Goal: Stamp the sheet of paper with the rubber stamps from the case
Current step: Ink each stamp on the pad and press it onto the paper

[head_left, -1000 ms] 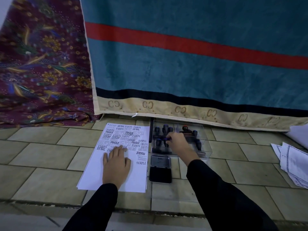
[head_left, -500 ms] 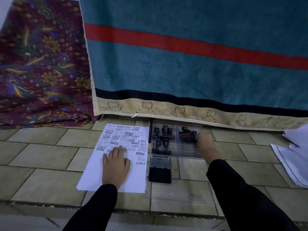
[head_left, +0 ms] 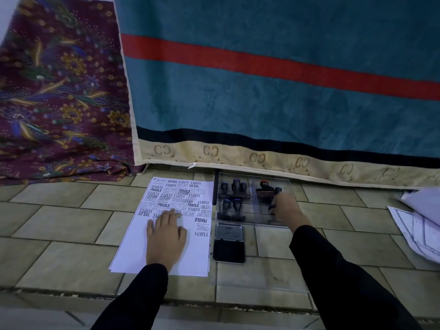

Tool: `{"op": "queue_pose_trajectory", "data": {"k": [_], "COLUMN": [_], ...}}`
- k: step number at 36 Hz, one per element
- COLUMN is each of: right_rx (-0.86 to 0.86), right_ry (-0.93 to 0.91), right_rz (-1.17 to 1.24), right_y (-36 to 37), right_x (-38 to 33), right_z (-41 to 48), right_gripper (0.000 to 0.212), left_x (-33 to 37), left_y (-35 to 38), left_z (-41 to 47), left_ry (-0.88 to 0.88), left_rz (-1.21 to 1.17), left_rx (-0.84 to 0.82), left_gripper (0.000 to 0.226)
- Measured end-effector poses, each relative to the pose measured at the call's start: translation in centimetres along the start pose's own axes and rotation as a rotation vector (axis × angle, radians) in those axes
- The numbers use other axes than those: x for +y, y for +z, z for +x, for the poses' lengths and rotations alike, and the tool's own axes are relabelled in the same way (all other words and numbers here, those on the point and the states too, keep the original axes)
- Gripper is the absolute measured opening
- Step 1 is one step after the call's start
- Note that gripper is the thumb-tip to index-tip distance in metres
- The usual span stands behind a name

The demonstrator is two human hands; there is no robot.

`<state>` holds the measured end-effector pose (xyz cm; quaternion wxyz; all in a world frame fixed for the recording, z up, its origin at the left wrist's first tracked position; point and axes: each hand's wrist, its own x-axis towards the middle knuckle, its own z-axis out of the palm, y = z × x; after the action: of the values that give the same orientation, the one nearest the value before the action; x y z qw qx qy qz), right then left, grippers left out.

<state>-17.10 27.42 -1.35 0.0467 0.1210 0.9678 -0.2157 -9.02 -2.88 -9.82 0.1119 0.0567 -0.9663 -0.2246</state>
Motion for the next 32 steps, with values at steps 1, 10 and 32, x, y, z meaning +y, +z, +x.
{"op": "queue_pose_trajectory", "data": {"k": [1,10,32], "right_rx": [-0.011,0.138,0.048], "right_ry": [-0.01,-0.108,-0.635], "right_rz": [-0.036,0.107,0.233], "right_y": [0.0,-0.5,4.1], "right_x": [0.0,0.3,-3.1], "right_z": [0.1,-0.6,-13.2], "right_gripper": [0.01,0.014,0.025], "left_x": [0.0,-0.4,2.2], "left_y": [0.0,-0.6,0.0], "left_z": [0.0,0.3,-1.6], "left_ry": [0.0,-0.051,0.491], "left_rz": [-0.008,-0.254,-0.102], "left_rx": [-0.001,0.019,-0.272], "left_gripper": [0.038,0.039,0.1]}}
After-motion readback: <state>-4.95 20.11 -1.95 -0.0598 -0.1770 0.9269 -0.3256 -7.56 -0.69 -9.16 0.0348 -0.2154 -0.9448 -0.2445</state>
